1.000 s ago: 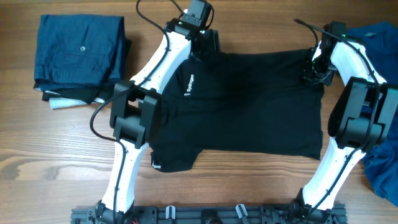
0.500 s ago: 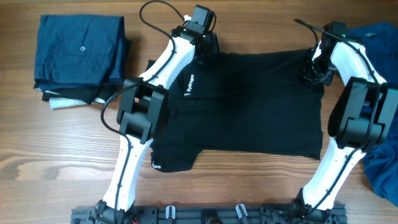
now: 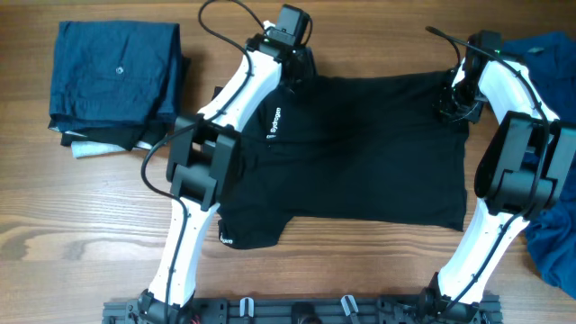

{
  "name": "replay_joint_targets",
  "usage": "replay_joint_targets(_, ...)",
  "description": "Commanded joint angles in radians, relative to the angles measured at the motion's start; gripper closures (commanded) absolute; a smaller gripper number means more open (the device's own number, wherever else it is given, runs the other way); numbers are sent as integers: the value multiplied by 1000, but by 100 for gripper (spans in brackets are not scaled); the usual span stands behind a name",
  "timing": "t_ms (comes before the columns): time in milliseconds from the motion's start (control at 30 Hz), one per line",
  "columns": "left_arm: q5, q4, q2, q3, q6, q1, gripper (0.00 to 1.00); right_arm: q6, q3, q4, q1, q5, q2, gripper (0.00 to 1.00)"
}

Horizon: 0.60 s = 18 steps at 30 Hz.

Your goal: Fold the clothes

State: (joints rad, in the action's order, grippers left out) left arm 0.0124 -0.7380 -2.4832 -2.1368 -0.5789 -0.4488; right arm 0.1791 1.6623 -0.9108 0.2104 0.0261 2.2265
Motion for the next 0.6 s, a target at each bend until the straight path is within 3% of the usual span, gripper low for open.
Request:
replay_joint_targets(0, 9, -7, -23, 18, -6, -16, 28, 7, -35, 24, 12, 2, 73, 81)
replay_joint_targets(133, 8, -8, -23, 18, -6, -10, 27, 7, -35, 24, 12, 2, 73, 81)
replay_joint_targets(200, 9, -8, -23, 18, -13, 1, 23, 7, -35, 24, 12, 2, 73, 80)
replay_joint_targets(367, 21, -26, -23, 18, -224, 27, 11, 7, -35, 23, 12, 2, 73, 79)
replay_joint_targets(567, 24, -4, -23, 19, -222, 2, 22, 7, -35, 24, 12, 9, 73, 79)
